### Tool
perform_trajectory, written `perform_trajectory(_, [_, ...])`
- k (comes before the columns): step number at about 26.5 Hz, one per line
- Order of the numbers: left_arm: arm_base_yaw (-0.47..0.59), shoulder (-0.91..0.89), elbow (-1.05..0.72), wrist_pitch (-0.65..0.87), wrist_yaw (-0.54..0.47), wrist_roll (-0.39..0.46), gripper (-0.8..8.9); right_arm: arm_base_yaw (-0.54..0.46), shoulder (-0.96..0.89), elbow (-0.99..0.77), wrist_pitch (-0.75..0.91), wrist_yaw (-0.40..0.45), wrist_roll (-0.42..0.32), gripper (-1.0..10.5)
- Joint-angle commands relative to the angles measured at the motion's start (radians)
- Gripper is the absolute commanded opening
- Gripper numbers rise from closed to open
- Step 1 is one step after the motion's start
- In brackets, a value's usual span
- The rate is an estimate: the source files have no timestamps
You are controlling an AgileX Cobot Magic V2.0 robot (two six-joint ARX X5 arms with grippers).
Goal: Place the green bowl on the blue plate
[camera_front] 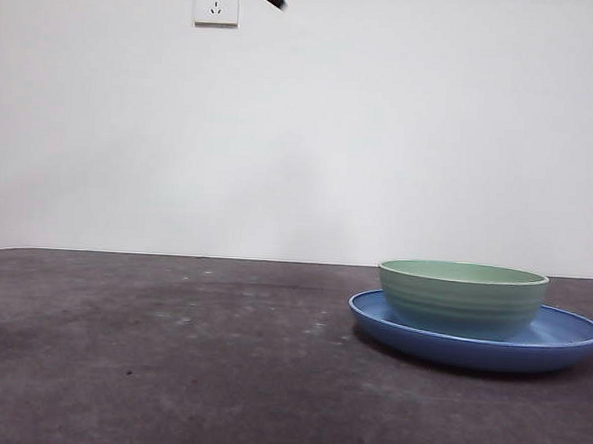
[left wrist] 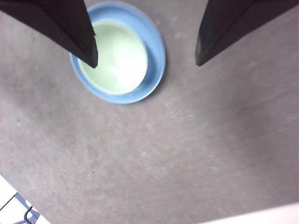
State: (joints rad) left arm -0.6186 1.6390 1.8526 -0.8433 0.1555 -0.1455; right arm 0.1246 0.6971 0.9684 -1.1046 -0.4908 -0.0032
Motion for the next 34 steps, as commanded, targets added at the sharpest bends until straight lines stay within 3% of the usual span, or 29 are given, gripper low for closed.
perform_trajectory(1, [0.014, -0.042, -0.096, 0.001, -0.002, 0.036, 3.40, 0.004, 0.006, 0.021, 0.006, 0.002, 0.003, 3.9])
perform_trajectory(12, [0.031, -0.376, -0.608, 0.144, 0.127, 0.082, 3.40, 0.004, 0.007, 0.021, 0.012, 0.004, 0.003, 3.9])
perform_trajectory(18, [0.031, -0.520, -0.811, 0.186, 0.314, 0.119, 3.39, 0.004, 0.007, 0.021, 0.010, 0.039, 0.003, 3.9])
perform_trajectory(23, [0.028, -0.595, -0.870, 0.169, 0.444, 0.138, 3.39, 0.004, 0.007, 0.021, 0.007, 0.047, 0.003, 3.9])
perform_trajectory(31, [0.028, -0.623, -0.870, 0.162, 0.444, 0.138, 3.39, 0.004, 0.009, 0.021, 0.007, 0.048, 0.023, 3.9])
perform_trajectory(34, [0.028, -0.623, -0.870, 0.160, 0.444, 0.138, 3.39, 0.004, 0.009, 0.021, 0.008, 0.099, 0.048, 3.9])
